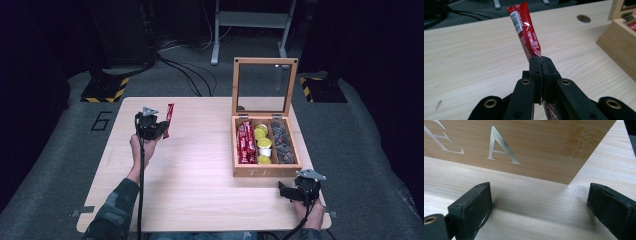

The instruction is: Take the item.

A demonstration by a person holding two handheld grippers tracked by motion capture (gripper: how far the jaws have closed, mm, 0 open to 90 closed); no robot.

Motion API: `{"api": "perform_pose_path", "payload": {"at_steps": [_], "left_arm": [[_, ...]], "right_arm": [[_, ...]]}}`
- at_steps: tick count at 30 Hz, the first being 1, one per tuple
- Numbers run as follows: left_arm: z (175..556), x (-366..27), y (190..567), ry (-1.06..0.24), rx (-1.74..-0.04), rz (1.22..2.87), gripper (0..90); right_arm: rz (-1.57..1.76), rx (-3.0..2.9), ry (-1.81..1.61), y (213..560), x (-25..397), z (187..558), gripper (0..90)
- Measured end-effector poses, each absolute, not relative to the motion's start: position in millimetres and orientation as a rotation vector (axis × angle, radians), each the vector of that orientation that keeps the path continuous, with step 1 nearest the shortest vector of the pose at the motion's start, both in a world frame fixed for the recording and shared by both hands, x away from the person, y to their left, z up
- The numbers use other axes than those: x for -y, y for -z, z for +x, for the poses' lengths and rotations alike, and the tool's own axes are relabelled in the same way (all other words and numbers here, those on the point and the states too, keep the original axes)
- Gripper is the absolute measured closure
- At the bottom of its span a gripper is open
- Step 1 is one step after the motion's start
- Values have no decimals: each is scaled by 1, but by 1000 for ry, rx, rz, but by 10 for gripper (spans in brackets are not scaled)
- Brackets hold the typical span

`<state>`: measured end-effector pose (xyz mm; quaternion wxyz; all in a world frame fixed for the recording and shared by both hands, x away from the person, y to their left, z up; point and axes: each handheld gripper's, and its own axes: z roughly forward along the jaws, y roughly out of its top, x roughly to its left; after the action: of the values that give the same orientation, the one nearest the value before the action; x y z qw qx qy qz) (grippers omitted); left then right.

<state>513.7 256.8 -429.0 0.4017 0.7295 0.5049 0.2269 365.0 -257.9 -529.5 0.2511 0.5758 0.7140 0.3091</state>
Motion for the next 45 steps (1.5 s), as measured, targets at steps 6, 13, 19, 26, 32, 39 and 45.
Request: {"api": "perform_pose_path", "payload": {"at_steps": [6, 13, 19, 26, 32, 39, 45], "left_arm": [[520, -262, 449, -532, -1333, 1844, 881], [527, -267, 460, -532, -1374, 1844, 881], [534, -273, 471, -528, -1412, 1866, 881], [541, -279, 485, -528, -1462, 1869, 880], [546, -283, 497, -526, -1495, 1885, 880], [550, -284, 507, -524, -1508, 1879, 879], [551, -281, 506, -555, -1501, 1918, 875]], "right_arm": [[1567, -1943, -842, 530, 258, 365, 51], [1567, -1943, -842, 530, 258, 365, 51], [1567, -1943, -842, 530, 258, 365, 51], [1568, -1943, -843, 530, 258, 365, 51], [1568, -1943, -843, 530, 258, 365, 51], [1568, -1943, -843, 530, 258, 365, 52], [1567, -1944, -844, 530, 258, 365, 53]]}}
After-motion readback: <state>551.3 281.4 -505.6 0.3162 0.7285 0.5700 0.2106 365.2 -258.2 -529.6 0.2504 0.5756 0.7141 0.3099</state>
